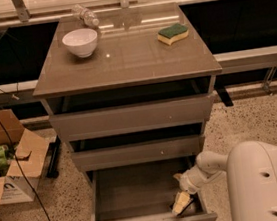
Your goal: Pick rxbar chocolate from bottom drawer and place on counter
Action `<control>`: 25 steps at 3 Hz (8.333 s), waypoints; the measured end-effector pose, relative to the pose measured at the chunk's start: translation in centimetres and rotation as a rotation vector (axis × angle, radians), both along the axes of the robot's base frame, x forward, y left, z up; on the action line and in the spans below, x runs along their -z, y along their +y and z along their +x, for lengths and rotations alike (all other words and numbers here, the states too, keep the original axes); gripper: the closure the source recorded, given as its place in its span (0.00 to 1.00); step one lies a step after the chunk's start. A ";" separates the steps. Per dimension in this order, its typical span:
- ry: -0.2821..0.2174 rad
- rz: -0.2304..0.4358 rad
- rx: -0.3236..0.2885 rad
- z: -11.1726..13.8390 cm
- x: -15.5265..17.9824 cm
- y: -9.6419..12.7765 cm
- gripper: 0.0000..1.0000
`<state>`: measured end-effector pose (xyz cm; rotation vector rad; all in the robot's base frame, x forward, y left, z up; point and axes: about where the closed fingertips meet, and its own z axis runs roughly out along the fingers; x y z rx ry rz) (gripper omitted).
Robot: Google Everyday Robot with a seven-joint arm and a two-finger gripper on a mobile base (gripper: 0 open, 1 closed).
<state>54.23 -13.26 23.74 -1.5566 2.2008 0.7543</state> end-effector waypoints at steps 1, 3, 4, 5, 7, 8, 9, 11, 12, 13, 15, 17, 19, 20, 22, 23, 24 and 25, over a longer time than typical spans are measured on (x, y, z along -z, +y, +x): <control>-0.003 -0.062 0.028 0.7 1.8 -1.2 0.00; -0.079 -0.159 0.063 2.5 2.8 -4.3 0.00; -0.122 -0.187 0.074 3.1 3.8 -5.5 0.00; -0.147 -0.214 0.072 3.6 5.1 -6.1 0.00; -0.133 -0.281 0.050 3.4 8.6 -6.4 0.00; -0.111 -0.304 0.032 3.1 10.2 -6.1 0.00; -0.078 -0.305 0.021 2.5 12.0 -5.7 0.00; -0.028 -0.297 0.035 1.6 14.4 -5.3 0.19; -0.024 -0.299 0.040 1.5 14.0 -5.3 0.42; -0.024 -0.299 0.040 1.5 13.1 -5.3 0.66; -0.070 -0.293 0.072 2.3 11.0 -4.5 1.00; -0.234 -0.235 0.166 4.8 2.0 -1.4 1.00; -0.360 -0.170 0.182 4.3 -6.2 1.5 1.00; -0.421 -0.145 0.170 3.2 -12.1 2.5 1.00; -0.568 -0.090 0.074 2.5 -26.7 4.6 1.00; -0.671 -0.097 -0.034 2.8 -34.8 6.6 1.00; -0.671 -0.097 -0.034 2.8 -34.8 6.6 1.00; -0.714 -0.094 -0.099 2.0 -36.2 7.2 1.00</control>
Offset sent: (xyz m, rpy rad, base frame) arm 0.0346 -0.0473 -0.0233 -0.1934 -0.0731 -0.0811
